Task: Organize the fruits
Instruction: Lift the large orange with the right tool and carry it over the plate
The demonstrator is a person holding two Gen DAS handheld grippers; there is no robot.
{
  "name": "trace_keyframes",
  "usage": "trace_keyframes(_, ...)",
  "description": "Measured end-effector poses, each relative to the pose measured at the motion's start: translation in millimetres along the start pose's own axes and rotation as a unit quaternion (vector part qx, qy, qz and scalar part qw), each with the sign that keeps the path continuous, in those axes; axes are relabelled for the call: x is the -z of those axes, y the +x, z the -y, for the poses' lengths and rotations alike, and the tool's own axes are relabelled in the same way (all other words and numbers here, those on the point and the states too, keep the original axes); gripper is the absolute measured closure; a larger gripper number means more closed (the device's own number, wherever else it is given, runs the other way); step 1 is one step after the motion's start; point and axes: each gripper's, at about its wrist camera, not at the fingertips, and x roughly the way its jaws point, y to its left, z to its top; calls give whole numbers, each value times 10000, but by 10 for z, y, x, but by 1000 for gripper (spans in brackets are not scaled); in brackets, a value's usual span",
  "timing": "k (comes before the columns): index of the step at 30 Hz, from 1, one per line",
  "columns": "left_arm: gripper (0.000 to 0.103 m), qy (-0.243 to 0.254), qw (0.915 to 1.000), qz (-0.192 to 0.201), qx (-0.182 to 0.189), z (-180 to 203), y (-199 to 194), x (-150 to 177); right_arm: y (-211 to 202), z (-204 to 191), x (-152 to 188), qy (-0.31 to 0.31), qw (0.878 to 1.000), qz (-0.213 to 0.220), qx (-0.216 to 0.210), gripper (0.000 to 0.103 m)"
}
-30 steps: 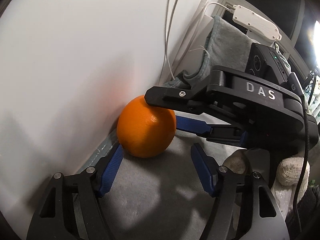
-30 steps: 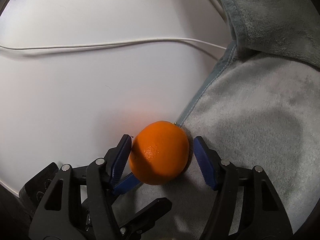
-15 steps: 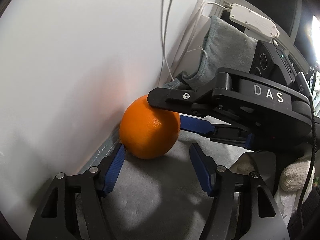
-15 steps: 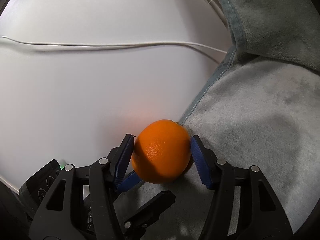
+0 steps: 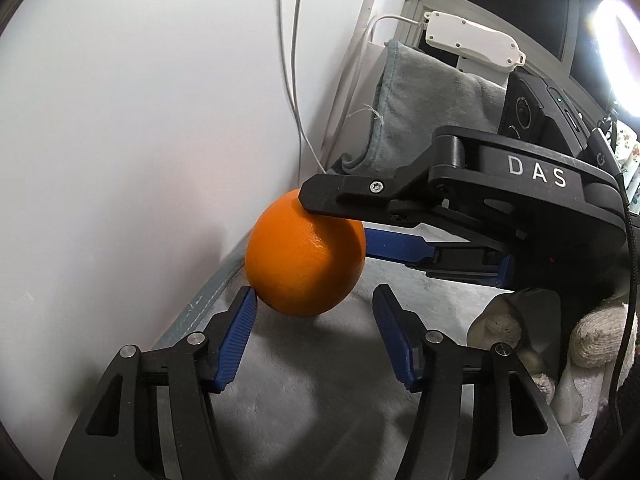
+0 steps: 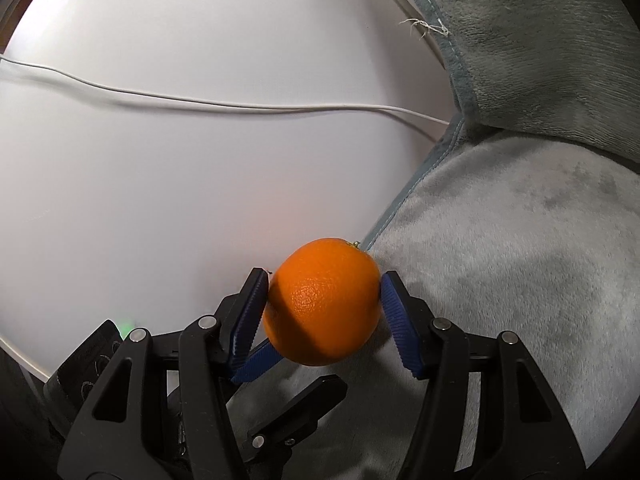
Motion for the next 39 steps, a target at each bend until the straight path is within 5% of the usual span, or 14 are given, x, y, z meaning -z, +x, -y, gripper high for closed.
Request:
trace_keyframes(12, 44, 54, 9996, 251, 82, 43, -239, 48, -192, -86, 141, -103, 9998, 149, -26, 42)
trace_keyframes(39, 48, 593, 9938, 719, 614, 801, -669, 88, -1576, -288, 442, -240, 9937, 1071, 243, 42)
